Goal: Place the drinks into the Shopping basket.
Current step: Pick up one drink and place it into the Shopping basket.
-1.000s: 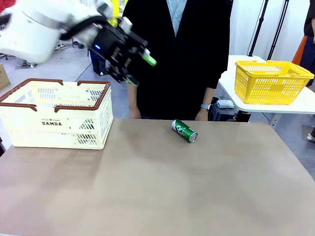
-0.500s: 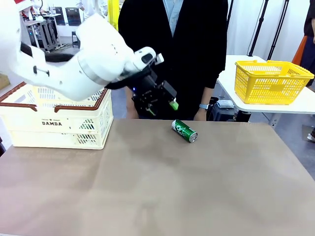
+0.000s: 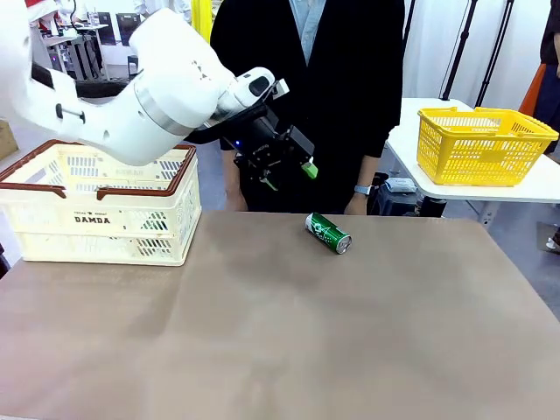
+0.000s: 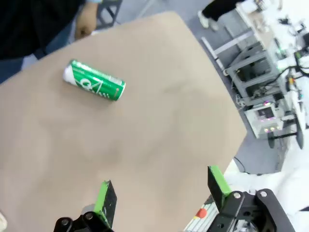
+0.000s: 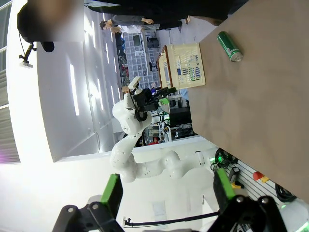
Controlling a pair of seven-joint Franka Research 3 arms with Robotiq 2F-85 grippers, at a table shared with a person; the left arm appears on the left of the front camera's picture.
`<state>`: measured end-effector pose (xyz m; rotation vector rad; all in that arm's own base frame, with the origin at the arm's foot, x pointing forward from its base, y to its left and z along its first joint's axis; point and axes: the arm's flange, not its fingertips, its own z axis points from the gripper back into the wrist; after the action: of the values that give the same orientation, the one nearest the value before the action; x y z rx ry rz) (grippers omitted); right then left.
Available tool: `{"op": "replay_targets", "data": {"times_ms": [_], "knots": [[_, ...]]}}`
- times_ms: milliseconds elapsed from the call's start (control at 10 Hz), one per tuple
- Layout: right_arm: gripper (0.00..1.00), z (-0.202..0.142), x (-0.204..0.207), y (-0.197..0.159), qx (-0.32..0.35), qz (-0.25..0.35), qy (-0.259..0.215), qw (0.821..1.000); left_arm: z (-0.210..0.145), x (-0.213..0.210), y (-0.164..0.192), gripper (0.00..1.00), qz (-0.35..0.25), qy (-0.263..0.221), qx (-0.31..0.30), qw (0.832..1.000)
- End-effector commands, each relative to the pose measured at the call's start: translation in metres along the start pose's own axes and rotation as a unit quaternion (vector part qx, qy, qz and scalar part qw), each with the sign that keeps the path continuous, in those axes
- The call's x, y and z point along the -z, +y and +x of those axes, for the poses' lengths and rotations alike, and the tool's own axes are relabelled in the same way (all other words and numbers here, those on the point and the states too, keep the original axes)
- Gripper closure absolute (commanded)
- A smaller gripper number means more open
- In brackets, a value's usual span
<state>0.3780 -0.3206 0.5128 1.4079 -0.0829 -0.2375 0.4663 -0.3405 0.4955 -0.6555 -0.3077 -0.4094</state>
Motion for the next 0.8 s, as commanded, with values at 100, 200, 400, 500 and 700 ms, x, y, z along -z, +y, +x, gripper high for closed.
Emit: {"op": "replay_targets", "data": {"times_ms": [100,200,400,500,700], "knots": [[0.00,-0.002,0.002,0.002,0.004,-0.006,-0.002,1.000,0.027,0.072,-0.055,0.00,0.099,-0.002,-0.133,0.986],[0.00,-0.002,0.002,0.002,0.004,-0.006,-0.002,1.000,0.043,0.101,-0.067,0.00,0.154,0.019,-0.146,0.977],[0.00,-0.002,0.002,0.002,0.004,-0.006,-0.002,1.000,0.075,0.133,-0.061,0.00,0.201,0.049,-0.156,0.966],[0.00,-0.002,0.002,0.002,0.004,-0.006,-0.002,1.000,0.090,0.144,-0.060,0.00,0.214,0.048,-0.161,0.962],[0.00,-0.002,0.002,0.002,0.004,-0.006,-0.002,1.000,0.110,0.168,-0.068,0.00,0.236,0.016,-0.145,0.961]]}}
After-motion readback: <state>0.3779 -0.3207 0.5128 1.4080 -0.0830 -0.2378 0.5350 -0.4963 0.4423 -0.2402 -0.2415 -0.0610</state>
